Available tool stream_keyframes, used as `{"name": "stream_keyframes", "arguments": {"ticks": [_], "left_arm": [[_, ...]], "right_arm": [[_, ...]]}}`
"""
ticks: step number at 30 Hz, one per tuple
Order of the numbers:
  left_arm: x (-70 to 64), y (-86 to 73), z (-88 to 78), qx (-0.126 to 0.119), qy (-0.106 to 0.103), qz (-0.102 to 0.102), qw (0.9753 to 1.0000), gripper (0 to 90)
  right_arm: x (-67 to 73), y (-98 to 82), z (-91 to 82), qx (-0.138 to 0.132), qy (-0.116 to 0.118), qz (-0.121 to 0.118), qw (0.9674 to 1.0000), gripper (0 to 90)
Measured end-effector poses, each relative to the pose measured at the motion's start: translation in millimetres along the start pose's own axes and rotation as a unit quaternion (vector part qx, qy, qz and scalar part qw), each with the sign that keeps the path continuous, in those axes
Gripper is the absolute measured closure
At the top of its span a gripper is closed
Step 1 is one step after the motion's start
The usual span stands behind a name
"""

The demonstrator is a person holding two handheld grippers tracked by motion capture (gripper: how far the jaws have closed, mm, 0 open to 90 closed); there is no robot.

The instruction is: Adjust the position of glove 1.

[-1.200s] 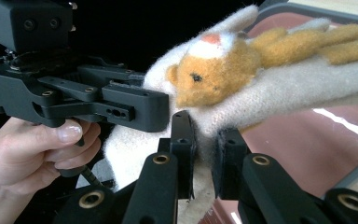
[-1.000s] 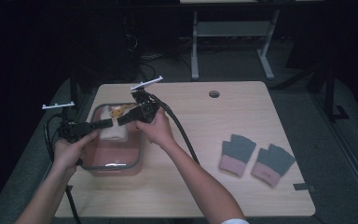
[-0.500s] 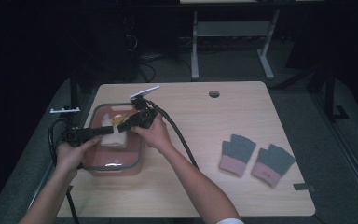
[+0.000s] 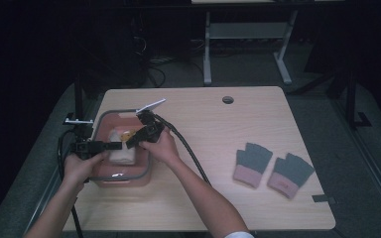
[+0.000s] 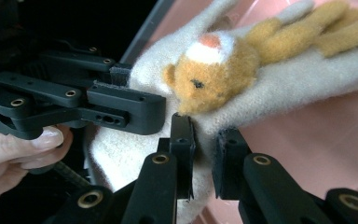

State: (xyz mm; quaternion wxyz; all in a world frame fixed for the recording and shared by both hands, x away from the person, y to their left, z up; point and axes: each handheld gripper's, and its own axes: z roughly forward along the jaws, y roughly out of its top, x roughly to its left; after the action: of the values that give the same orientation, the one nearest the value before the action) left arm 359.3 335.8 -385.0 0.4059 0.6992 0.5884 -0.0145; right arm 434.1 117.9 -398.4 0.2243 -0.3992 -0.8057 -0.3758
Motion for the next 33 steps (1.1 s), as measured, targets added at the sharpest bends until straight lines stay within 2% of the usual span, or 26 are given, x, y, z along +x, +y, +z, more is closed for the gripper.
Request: {"name": "stream_keyframes", "arguments": {"ticks": [1, 4, 9, 10, 12, 16, 19, 22, 23, 24, 33], "left_arm": [[0.0, 0.0, 0.0, 0.0, 0.0, 0.0, 1.0, 70.4], [2.0, -3.9, 6.6, 0.015, 0.014, 0.002, 0.9998, 70.9], [2.2, -8.3, 9.6, 0.015, 0.025, 0.002, 0.9996, 71.6], [2.9, -9.2, 9.0, 0.02, 0.037, 0.008, 0.9991, 71.7], [2.8, -9.5, 8.4, 0.022, 0.044, 0.012, 0.9988, 71.9], [1.8, -9.7, 8.8, 0.029, 0.057, 0.017, 0.9978, 72.1], [1.1, -9.8, 9.7, 0.036, 0.058, 0.018, 0.9975, 71.8], [-2.7, -10.5, 11.7, 0.05, 0.078, 0.034, 0.9951, 71.6], [-2.7, -10.5, 11.7, 0.05, 0.078, 0.034, 0.9951, 71.3], [-3.6, -10.3, 13.1, 0.055, 0.087, 0.041, 0.9939, 70.9], [-5.1, -6.3, 9.8, 0.059, 0.113, 0.046, 0.9908, 59.8]], "right_arm": [[0.0, 0.0, 0.0, 0.0, 0.0, 0.0, 1.0, 80.2], [1.0, -2.0, 3.7, 0.011, -0.021, -0.004, 0.9997, 79.4], [2.8, -1.6, 5.2, 0.015, -0.032, -0.007, 0.9993, 79.1], [4.2, -0.9, 5.9, 0.019, -0.04, -0.014, 0.9989, 78.7], [6.0, -0.5, 5.6, 0.02, -0.047, -0.02, 0.9985, 79.0], [8.2, 0.0, 2.7, 0.024, -0.05, -0.022, 0.9982, 76.6], [8.4, 0.0, -0.9, 0.025, -0.054, -0.025, 0.9979, 75.1], [8.4, -0.3, -6.5, 0.021, -0.061, -0.026, 0.9976, 72.7], [8.4, -0.3, -6.5, 0.021, -0.061, -0.026, 0.9976, 72.7], [8.3, -0.9, -10.4, 0.018, -0.054, -0.028, 0.998, 70.7], [9.5, -5.3, -22.7, 0.009, -0.048, -0.032, 0.9983, 70.7]]}}
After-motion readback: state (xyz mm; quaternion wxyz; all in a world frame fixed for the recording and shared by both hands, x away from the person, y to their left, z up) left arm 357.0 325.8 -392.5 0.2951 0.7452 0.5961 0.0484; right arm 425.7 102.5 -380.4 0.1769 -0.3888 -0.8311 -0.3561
